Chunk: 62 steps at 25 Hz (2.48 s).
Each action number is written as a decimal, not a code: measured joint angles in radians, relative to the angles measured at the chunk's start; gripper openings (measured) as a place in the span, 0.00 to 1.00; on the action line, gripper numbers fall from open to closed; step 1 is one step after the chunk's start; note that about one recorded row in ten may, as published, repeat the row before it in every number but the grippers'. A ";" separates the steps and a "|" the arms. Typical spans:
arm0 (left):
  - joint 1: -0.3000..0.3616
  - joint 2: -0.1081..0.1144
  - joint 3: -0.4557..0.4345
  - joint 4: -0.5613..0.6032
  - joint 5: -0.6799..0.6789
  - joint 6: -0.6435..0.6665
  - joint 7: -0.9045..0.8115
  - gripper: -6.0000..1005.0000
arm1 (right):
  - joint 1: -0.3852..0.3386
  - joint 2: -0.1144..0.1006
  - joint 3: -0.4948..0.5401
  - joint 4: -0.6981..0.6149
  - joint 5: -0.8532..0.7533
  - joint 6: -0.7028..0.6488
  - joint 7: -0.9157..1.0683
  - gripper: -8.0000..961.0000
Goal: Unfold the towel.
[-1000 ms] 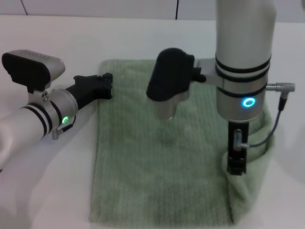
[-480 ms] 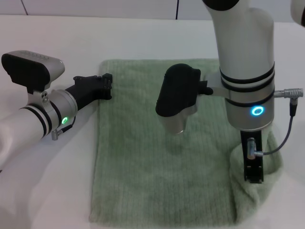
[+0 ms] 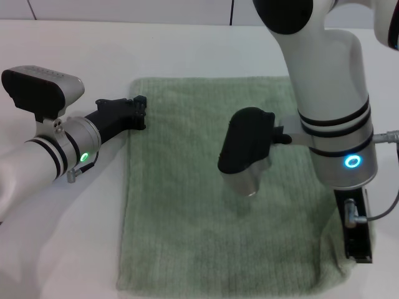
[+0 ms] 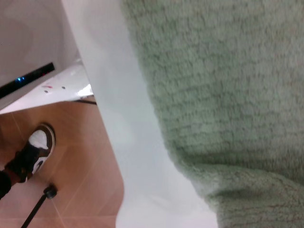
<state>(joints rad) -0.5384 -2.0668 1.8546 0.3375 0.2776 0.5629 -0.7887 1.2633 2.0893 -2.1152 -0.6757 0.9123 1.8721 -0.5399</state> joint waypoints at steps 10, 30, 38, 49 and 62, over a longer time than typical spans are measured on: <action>0.000 0.001 0.000 0.000 0.000 0.000 -0.001 0.00 | -0.003 0.003 -0.088 0.029 0.021 0.002 0.025 0.07; 0.001 0.001 -0.003 0.010 0.000 0.000 -0.001 0.00 | -0.010 0.003 -0.123 -0.013 0.038 0.000 0.039 0.22; 0.006 0.002 -0.003 0.011 0.000 0.000 -0.001 0.00 | 0.022 -0.003 -0.172 -0.008 0.093 0.007 0.040 0.27; 0.012 0.004 -0.003 0.013 0.000 0.000 0.000 0.00 | 0.102 -0.005 -0.224 0.027 0.190 0.010 0.031 0.27; 0.012 0.004 -0.003 0.018 0.000 0.002 0.005 0.00 | 0.077 0.000 -0.134 -0.044 0.044 -0.063 -0.015 0.27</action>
<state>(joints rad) -0.5261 -2.0631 1.8515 0.3556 0.2776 0.5651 -0.7839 1.3404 2.0892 -2.2495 -0.7195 0.9568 1.8088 -0.5546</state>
